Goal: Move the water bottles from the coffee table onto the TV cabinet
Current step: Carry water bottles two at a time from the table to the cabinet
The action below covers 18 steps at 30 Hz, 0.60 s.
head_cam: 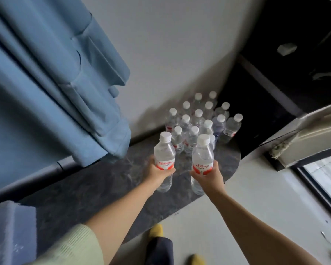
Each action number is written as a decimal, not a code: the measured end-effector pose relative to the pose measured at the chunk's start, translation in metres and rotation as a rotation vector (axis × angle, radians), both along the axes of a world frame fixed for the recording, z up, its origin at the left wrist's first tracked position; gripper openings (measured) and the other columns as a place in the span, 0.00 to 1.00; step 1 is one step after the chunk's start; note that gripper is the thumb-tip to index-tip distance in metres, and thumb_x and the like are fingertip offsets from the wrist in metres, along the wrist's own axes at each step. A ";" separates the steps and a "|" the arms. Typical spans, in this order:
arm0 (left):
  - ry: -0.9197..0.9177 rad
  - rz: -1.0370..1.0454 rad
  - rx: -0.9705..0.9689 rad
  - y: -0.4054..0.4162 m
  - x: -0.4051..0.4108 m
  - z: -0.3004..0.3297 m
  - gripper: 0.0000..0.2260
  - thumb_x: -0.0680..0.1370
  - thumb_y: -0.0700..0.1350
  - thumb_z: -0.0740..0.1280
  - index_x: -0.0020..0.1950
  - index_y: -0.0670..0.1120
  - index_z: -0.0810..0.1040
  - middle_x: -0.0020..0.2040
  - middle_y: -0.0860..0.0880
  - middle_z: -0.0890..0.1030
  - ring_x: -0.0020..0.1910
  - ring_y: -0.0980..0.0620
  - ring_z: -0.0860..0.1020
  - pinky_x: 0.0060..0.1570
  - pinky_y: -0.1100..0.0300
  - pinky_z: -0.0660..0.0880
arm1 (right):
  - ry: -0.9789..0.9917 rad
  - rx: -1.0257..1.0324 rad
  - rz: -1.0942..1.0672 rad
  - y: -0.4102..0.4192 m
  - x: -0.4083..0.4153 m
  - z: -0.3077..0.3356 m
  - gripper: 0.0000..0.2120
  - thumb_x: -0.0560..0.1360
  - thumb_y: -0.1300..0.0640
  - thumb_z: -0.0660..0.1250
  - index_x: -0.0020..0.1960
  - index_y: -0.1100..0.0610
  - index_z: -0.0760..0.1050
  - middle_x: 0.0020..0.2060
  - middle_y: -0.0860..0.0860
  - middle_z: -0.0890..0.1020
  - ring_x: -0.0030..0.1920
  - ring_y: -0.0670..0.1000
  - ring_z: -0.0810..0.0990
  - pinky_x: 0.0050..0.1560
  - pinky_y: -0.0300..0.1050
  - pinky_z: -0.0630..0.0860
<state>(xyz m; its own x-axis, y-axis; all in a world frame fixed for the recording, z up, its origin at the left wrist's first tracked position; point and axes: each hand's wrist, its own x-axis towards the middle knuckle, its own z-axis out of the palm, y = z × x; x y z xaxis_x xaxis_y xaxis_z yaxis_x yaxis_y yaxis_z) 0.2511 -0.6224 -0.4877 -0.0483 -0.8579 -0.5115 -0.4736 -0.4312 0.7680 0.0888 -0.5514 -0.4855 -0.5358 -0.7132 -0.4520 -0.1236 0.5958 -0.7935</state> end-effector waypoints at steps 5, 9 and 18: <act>0.039 0.002 0.049 -0.065 0.006 -0.057 0.29 0.67 0.43 0.79 0.63 0.48 0.69 0.51 0.54 0.77 0.50 0.52 0.76 0.48 0.59 0.69 | -0.081 0.031 -0.180 -0.044 0.021 -0.061 0.31 0.68 0.58 0.77 0.66 0.54 0.66 0.53 0.50 0.78 0.52 0.53 0.78 0.56 0.49 0.76; 0.069 0.004 0.003 -0.125 0.006 -0.102 0.28 0.66 0.40 0.79 0.61 0.47 0.70 0.50 0.53 0.78 0.49 0.54 0.77 0.48 0.61 0.70 | -0.082 -0.015 -0.341 -0.082 0.032 -0.111 0.28 0.68 0.60 0.77 0.64 0.54 0.67 0.51 0.50 0.79 0.51 0.52 0.79 0.49 0.43 0.72; 0.150 -0.094 -0.129 -0.190 -0.024 -0.165 0.27 0.66 0.48 0.80 0.61 0.51 0.72 0.53 0.55 0.81 0.51 0.59 0.79 0.49 0.65 0.72 | 0.007 -0.152 -0.532 -0.123 0.050 -0.177 0.35 0.66 0.57 0.78 0.68 0.50 0.66 0.60 0.48 0.78 0.58 0.48 0.77 0.57 0.42 0.72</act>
